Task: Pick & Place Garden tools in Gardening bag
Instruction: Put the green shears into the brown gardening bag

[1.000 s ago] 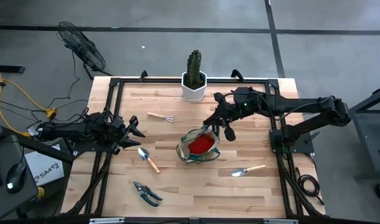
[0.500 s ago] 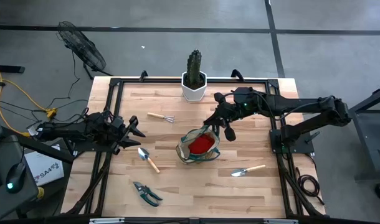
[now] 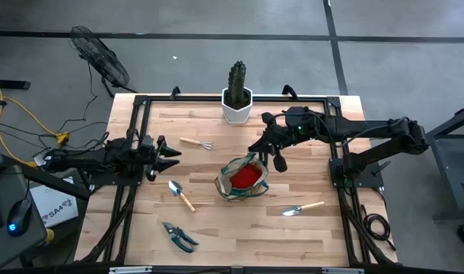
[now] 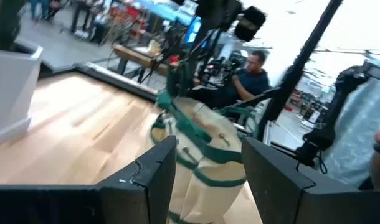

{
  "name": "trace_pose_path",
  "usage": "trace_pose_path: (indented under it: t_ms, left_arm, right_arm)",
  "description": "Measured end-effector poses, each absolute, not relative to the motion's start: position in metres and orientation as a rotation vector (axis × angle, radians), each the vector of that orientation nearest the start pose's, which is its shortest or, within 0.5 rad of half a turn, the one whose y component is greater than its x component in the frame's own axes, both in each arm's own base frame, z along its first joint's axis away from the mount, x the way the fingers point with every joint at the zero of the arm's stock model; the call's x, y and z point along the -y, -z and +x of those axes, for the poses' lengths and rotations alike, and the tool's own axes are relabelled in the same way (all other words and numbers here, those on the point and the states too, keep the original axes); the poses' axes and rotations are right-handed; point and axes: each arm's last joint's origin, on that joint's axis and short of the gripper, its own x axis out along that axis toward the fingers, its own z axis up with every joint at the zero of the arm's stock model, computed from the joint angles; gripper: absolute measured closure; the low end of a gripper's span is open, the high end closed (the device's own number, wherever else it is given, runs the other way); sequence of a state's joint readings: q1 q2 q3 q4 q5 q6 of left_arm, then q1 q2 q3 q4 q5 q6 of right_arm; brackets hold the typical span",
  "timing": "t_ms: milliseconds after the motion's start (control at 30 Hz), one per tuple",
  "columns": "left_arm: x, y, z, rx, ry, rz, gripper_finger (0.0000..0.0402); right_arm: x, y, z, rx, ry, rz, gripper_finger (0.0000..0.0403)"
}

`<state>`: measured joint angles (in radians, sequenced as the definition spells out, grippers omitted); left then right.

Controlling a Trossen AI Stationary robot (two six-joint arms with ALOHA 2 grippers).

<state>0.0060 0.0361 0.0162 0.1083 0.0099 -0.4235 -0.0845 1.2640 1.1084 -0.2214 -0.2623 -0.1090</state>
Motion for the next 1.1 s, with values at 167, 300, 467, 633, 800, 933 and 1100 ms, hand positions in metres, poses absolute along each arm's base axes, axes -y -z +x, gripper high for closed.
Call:
trace_pose_path:
  t_ms: [167,300,467,633,800,933,1100]
  left_arm:
    - [0.0,-0.176,0.103,0.062,0.035,-0.425,0.0222]
    - [0.0,-0.174,0.107,0.039,0.041,-0.424,0.0222]
    - [0.001,-0.173,0.113,0.016,0.042,-0.423,0.0222]
    - [0.002,-0.172,0.117,-0.006,0.091,-0.423,0.0222]
    - [0.002,-0.17,0.118,-0.029,0.098,-0.424,0.0222]
    - [0.002,-0.169,0.118,-0.032,0.098,-0.424,0.0222]
    - [0.002,-0.169,0.118,-0.033,0.1,-0.423,0.0222]
  right_arm:
    - [0.017,-0.338,0.284,-0.372,-0.196,-0.034,0.0398]
    - [0.014,-0.331,0.295,-0.374,-0.205,-0.033,0.0398]
    - [0.007,-0.318,0.308,-0.394,-0.207,-0.041,0.0399]
    - [-0.001,-0.313,0.309,-0.445,-0.106,-0.073,0.0398]
    - [-0.008,-0.316,0.305,-0.446,-0.073,-0.091,0.0399]
    - [-0.009,-0.318,0.304,-0.438,-0.07,-0.07,0.0399]
    - [-0.009,-0.318,0.304,-0.442,-0.064,-0.055,0.0398]
